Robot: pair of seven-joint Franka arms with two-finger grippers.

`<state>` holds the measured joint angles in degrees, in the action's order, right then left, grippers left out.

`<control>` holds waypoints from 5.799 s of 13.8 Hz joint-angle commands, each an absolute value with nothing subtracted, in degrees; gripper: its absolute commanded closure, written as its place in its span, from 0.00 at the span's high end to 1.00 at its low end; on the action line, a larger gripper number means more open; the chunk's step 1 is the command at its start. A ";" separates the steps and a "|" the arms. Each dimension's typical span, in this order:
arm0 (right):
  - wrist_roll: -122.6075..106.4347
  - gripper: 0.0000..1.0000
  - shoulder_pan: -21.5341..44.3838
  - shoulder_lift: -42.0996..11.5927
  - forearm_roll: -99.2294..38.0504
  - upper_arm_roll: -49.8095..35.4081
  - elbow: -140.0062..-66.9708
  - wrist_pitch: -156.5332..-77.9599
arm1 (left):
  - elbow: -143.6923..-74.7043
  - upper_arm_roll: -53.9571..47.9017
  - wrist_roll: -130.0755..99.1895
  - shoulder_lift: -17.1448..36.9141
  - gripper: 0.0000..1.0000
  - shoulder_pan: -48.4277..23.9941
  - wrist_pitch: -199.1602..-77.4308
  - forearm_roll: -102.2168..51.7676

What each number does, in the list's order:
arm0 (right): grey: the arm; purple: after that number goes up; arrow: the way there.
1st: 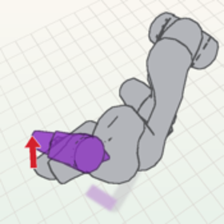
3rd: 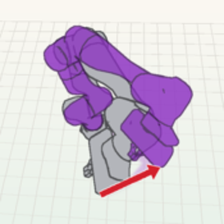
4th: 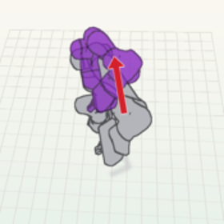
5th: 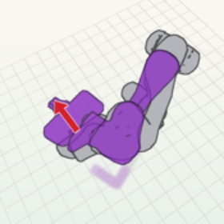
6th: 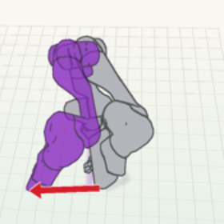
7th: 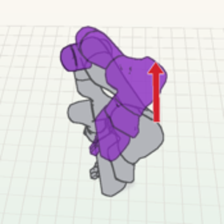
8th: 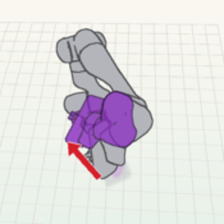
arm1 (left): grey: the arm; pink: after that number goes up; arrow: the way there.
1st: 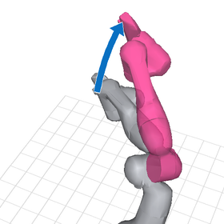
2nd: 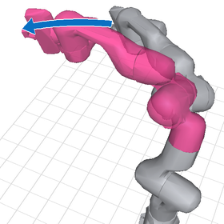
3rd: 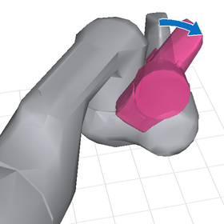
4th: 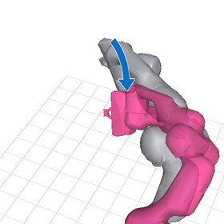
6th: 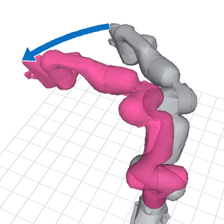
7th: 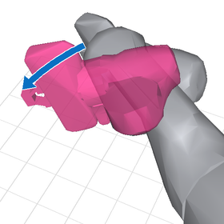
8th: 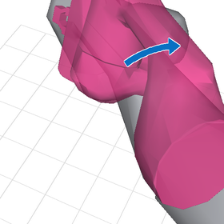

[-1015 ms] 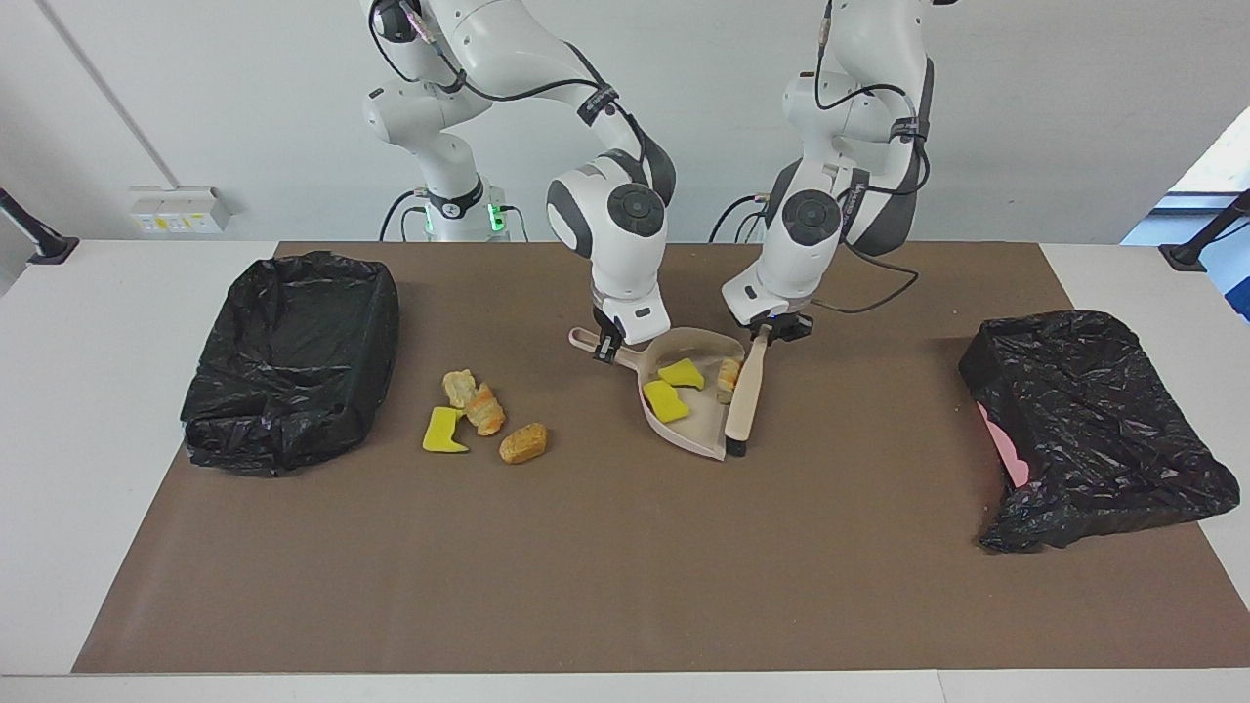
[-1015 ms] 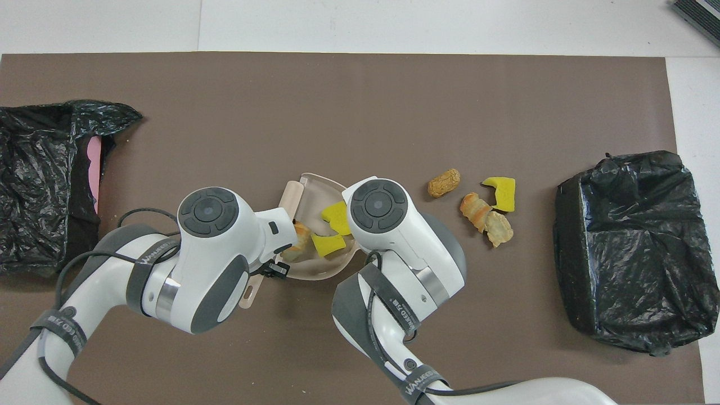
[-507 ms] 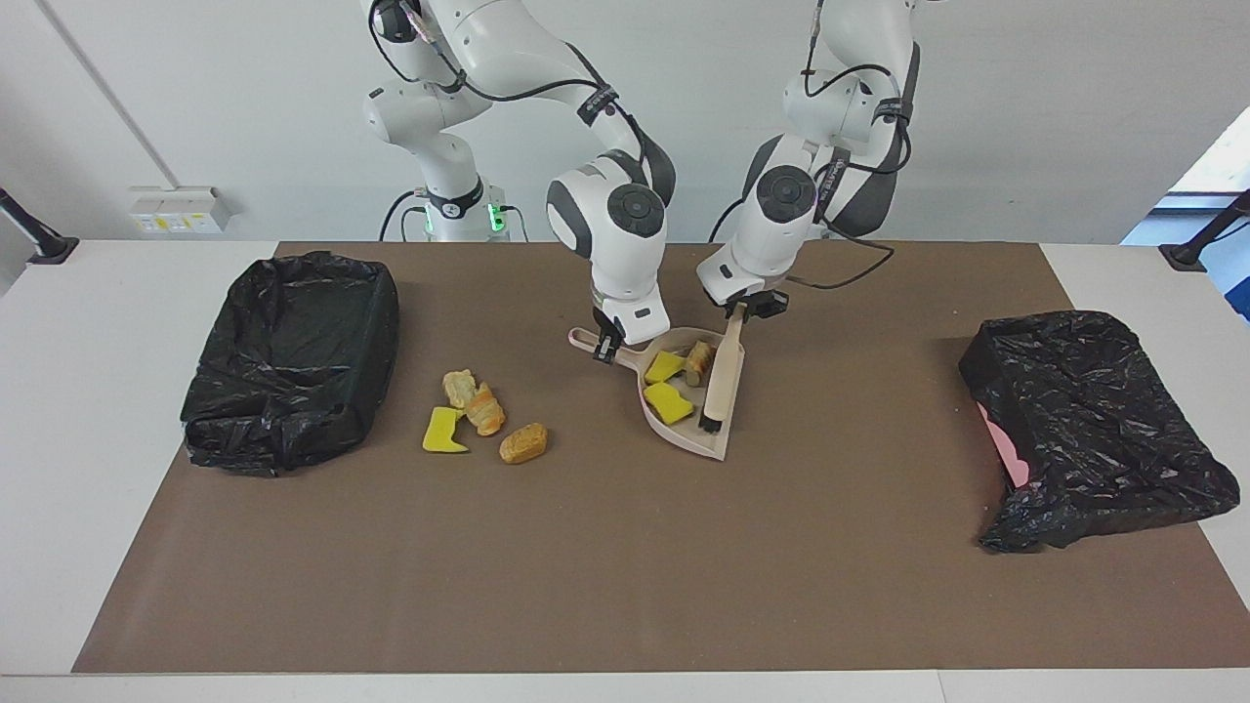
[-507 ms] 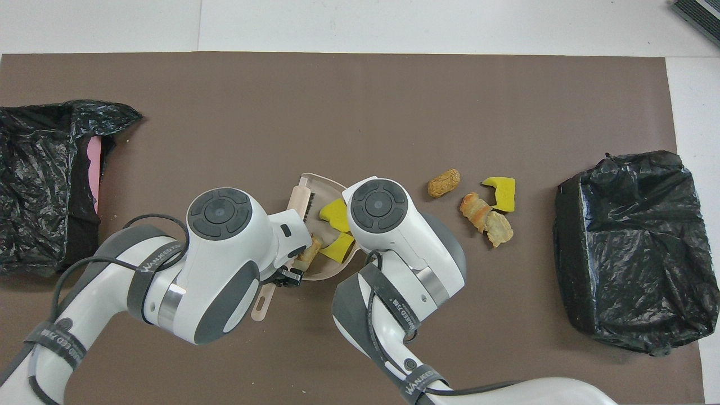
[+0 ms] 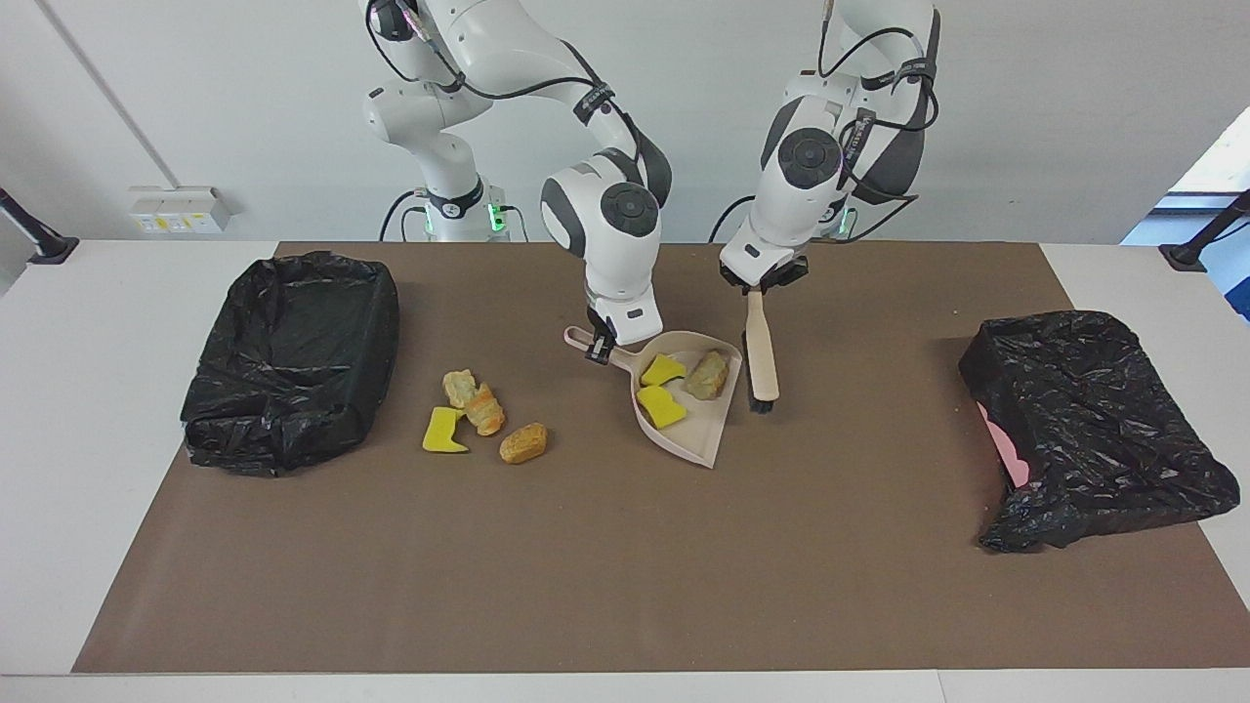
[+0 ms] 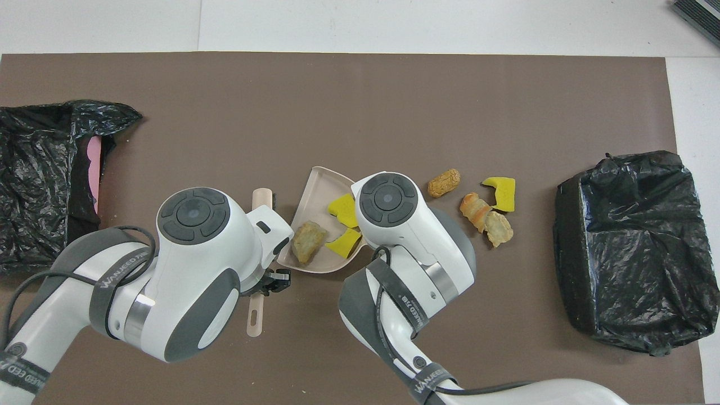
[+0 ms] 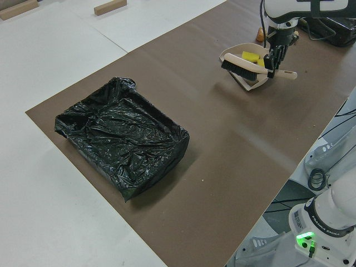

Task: Sweep and dump trash in bin
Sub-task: 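Sweep the yellow sponge and tan pieces into the dustpan with the brush, then carry the loaded dustpan with the right gripper over the nearby black bag, then tip the dustpan with the right gripper to dump trash into the bag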

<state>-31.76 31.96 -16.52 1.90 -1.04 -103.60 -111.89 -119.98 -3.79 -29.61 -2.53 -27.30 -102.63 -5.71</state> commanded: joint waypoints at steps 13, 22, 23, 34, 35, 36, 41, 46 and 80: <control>-43.66 0.00 10.13 -3.34 5.10 -1.05 -98.26 -97.83 | -143.25 -4.31 -59.75 -14.77 0.00 -55.52 -121.80 -4.92; -67.56 0.00 -6.75 -2.72 14.39 -0.97 -99.23 -98.25 | -148.88 -4.48 -63.20 -16.53 0.00 -62.23 -127.44 -6.50; -70.37 0.00 -9.12 -2.72 14.85 -0.97 -99.23 -98.61 | -148.97 -4.48 -63.02 -16.44 0.00 -62.23 -127.44 -7.03; -101.33 0.00 -19.95 6.75 25.04 -0.88 -112.12 -106.07 | -148.62 -4.31 -58.54 -14.50 0.11 -61.26 -127.35 -11.07; -102.03 0.00 -19.86 8.68 26.70 -0.97 -115.37 -107.91 | -148.45 -4.31 -58.54 -14.41 0.21 -61.26 -127.35 -11.07; -102.13 0.00 -19.95 10.70 28.72 -0.88 -118.71 -110.63 | -148.27 -4.22 -58.54 -14.33 0.30 -61.17 -127.35 -11.07; -102.30 0.00 -19.95 13.27 36.46 -0.88 -122.96 -115.13 | -142.84 -4.22 -50.32 -9.06 1.00 -54.15 -127.35 -10.99; -94.23 0.00 -16.71 15.90 46.57 -1.05 -126.47 -116.19 | -134.14 -4.13 -37.54 -4.67 1.00 -45.02 -126.39 -5.39; -1.76 0.00 7.20 -0.95 11.09 -23.03 -98.97 -85.93 | -82.88 -1.67 8.44 -3.16 1.00 -4.83 -81.31 -1.93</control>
<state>-14.03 6.71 3.76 14.17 -22.98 -103.61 -83.43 -83.39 -1.36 7.21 -2.56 -5.58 -84.12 -1.66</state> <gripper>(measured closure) 0.683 0.000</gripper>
